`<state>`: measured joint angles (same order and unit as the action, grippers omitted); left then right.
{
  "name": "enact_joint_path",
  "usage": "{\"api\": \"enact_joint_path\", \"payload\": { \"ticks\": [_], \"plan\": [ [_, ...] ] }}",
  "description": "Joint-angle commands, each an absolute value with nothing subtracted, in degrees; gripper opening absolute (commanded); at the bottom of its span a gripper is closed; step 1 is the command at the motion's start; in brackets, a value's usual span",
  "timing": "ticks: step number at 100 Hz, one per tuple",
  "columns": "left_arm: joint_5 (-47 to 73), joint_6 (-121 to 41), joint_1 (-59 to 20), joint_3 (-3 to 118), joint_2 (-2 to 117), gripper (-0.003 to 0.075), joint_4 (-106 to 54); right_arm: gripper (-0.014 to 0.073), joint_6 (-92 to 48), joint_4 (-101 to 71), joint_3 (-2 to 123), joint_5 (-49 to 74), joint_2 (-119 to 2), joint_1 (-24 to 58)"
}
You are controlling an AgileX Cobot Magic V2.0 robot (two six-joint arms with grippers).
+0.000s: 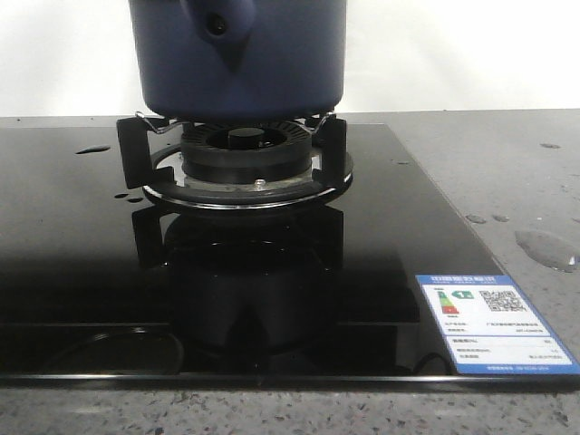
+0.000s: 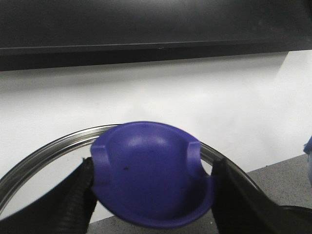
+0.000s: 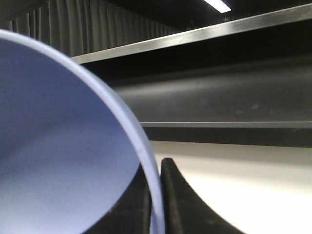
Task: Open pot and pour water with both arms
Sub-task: 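Tilt the held bowl over the pot with the right gripper to pour, then lower the bowl back onto the counter and open the right gripper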
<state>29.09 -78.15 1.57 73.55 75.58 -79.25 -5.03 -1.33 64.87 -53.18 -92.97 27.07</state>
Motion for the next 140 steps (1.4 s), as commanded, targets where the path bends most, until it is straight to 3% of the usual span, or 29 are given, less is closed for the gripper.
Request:
{"api": "enact_joint_path", "payload": {
  "ticks": [1, 23, 44, 61, 82, 99, 122, 140],
  "plan": [
    [28.03, -77.60, 1.70, 75.93, 73.23, 0.0363, -83.26, -0.0056, -5.09, -0.94, 66.72, -58.38, -90.40, 27.16],
    [29.65, -77.60, 1.70, 75.93, 73.23, 0.0363, -83.26, -0.0055, -5.09, -0.94, 67.02, -53.27, -90.16, 27.16],
    [34.12, -77.60, 1.70, 76.98, 73.23, 0.0363, -83.26, -0.0055, -5.09, -1.92, 71.54, -34.21, -85.56, 26.68],
    [39.48, -77.60, 1.70, 79.01, 73.23, 0.0363, -84.43, -0.0055, -5.09, -2.09, 79.90, -4.80, -80.28, 22.78],
    [44.84, -77.60, 1.70, 79.91, 73.23, 0.0363, -87.52, -0.0055, -4.90, -3.33, 91.52, 35.84, -78.62, 10.74],
    [46.36, -77.60, -0.28, 79.91, 73.23, 0.0363, -87.77, -0.0055, -4.90, -3.99, 90.50, 55.44, -78.99, 0.63],
    [44.52, -78.05, -5.15, 79.91, 73.34, 0.0363, -87.77, -0.0055, -5.13, -6.33, 77.94, 58.02, -79.13, -8.29],
    [44.38, -78.05, -7.12, 79.91, 73.34, 0.0363, -87.54, -0.0055, -5.13, -6.59, 70.02, 54.39, -79.13, -10.18]
  ]
}}
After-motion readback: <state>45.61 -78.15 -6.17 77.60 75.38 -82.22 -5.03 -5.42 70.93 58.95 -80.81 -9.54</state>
